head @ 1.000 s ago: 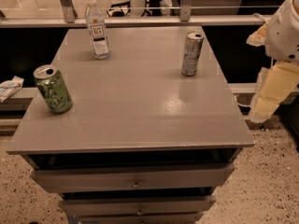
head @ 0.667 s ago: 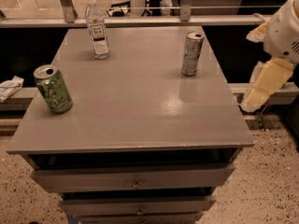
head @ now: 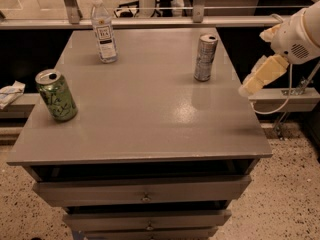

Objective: Pick redbull can

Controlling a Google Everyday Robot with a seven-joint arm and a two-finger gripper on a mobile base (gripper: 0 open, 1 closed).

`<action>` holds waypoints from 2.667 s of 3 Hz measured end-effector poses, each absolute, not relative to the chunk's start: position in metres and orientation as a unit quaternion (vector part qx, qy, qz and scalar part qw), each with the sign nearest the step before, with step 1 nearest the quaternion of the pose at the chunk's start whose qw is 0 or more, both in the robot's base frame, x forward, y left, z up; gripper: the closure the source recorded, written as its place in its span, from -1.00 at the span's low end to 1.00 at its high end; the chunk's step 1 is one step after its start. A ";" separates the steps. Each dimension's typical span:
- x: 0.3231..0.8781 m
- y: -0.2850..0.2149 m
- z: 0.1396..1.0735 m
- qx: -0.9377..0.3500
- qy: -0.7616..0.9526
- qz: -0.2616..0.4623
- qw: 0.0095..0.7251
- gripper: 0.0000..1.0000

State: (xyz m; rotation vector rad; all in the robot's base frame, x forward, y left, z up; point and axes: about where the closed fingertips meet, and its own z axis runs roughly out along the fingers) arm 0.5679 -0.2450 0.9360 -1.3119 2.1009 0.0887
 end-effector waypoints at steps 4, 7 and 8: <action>0.683 -0.171 0.900 -0.424 0.732 0.201 0.494 -1.00; 0.703 -0.145 0.926 -0.400 0.698 0.240 0.544 0.52; 0.693 -0.130 0.980 -0.399 0.688 0.243 0.555 0.98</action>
Offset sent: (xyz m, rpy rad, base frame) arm 0.1172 0.0590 -0.0315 0.4748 -0.1446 0.0275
